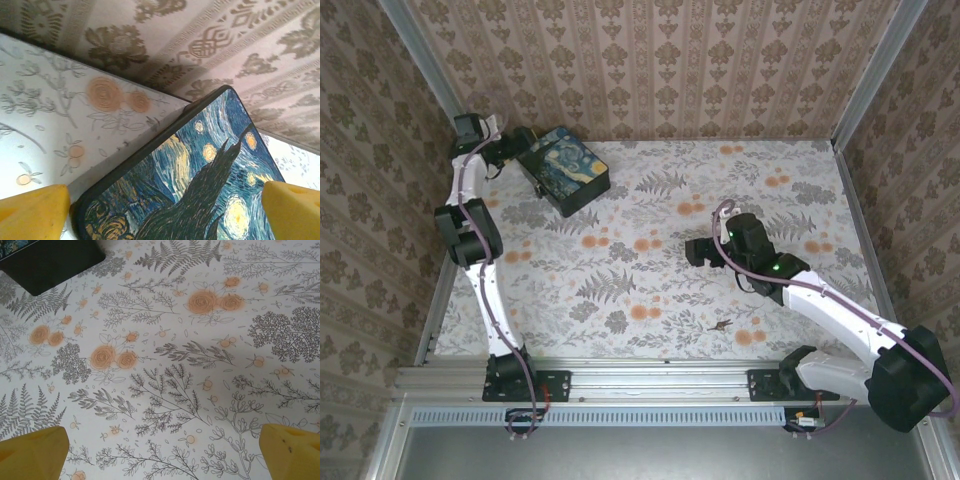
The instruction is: Unlock a padlock with a key
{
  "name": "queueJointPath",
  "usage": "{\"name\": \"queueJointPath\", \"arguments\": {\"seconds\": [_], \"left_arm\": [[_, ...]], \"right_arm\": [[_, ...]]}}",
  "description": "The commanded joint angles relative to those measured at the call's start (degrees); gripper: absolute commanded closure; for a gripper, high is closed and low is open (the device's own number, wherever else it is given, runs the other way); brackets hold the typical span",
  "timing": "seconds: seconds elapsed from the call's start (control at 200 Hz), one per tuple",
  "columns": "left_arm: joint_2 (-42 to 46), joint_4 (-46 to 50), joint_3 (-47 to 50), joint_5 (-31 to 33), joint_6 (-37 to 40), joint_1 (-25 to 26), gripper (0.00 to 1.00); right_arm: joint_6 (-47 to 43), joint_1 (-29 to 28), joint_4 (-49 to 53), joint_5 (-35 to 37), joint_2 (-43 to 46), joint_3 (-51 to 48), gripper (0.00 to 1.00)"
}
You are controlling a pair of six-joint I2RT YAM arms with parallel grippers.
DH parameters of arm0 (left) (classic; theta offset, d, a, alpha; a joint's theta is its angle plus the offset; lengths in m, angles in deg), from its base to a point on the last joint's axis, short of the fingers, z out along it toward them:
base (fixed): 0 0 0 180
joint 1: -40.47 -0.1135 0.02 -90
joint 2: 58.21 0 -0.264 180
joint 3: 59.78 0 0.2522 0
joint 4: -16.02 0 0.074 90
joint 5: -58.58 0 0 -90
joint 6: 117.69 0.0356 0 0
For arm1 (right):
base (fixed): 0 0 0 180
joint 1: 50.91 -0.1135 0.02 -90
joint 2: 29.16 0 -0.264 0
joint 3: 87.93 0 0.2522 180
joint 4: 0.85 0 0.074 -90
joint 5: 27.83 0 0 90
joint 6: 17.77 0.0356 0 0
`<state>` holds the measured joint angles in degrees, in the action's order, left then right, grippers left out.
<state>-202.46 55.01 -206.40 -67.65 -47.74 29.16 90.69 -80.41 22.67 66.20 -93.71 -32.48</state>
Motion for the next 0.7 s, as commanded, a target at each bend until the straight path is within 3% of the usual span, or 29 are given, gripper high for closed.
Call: {"name": "queueJointPath", "arguments": {"seconds": [0.0,0.385,0.45,0.605,0.695], "left_arm": [[-1.1,6.1,-3.7,-7.0,4.9,1.0,0.03],[11.7,25.3,7.8,-8.6,27.2,9.2,0.07],[13.9,26.2,10.5,-6.3,28.6,11.5,0.07],[18.7,26.8,17.0,-10.8,29.9,14.5,0.1],[22.5,22.4,21.8,-7.1,28.6,15.1,0.09]], "right_arm": [[0.2,-0.3,2.4,0.4,-0.7,3.0,0.01],[-0.6,-0.3,2.0,1.5,-2.2,3.3,0.0],[-0.5,-0.2,2.5,1.9,-2.5,3.6,0.0],[1.3,-0.3,3.3,2.0,-2.3,3.5,0.0],[2.1,-0.2,3.5,2.6,-2.0,3.2,0.0]]}}
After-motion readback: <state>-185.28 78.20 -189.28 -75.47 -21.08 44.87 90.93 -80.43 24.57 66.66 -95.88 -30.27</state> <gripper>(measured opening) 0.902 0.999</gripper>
